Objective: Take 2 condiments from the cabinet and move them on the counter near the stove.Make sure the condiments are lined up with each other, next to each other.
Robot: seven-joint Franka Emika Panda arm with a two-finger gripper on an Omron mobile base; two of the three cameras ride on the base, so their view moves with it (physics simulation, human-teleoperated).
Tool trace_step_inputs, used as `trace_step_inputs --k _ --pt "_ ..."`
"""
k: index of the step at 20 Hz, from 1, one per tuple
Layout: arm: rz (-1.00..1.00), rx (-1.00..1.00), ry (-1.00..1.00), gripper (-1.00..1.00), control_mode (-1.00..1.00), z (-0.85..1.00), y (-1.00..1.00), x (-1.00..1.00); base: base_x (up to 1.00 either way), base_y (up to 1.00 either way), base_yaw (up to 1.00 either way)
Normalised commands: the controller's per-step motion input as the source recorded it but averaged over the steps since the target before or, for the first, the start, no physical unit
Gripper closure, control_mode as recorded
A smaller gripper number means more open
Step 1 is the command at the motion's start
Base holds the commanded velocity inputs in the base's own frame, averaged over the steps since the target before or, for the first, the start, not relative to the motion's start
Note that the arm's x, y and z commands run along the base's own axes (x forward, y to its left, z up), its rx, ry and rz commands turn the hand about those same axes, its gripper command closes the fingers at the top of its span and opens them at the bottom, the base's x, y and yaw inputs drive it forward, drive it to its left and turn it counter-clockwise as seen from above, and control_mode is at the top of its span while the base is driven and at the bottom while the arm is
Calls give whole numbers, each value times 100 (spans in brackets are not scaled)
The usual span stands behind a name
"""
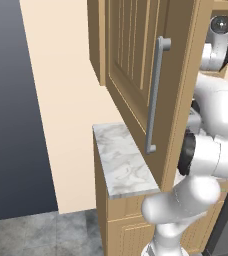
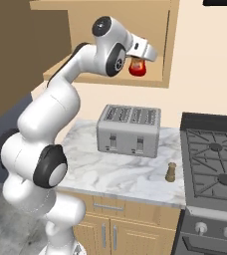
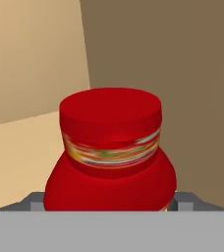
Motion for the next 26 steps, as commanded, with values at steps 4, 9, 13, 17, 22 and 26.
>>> trace_step_inputs --k 4,9,13,17,22,26 --pt "0 0 -20 100 -100 2 -23 -100 0 0 0" --pt "9 -1 -17 100 -100 12 -17 -100 0 0 0" --pt "26 -9 -2 100 -100 5 -13 -100 0 0 0" --pt "40 -16 0 100 -100 0 -9 -100 0 0 0" --pt "45 -10 0 100 -100 -7 -13 -98 0 0 0" --pt "28 -3 -1 100 -100 -34 -14 -72 0 0 0"
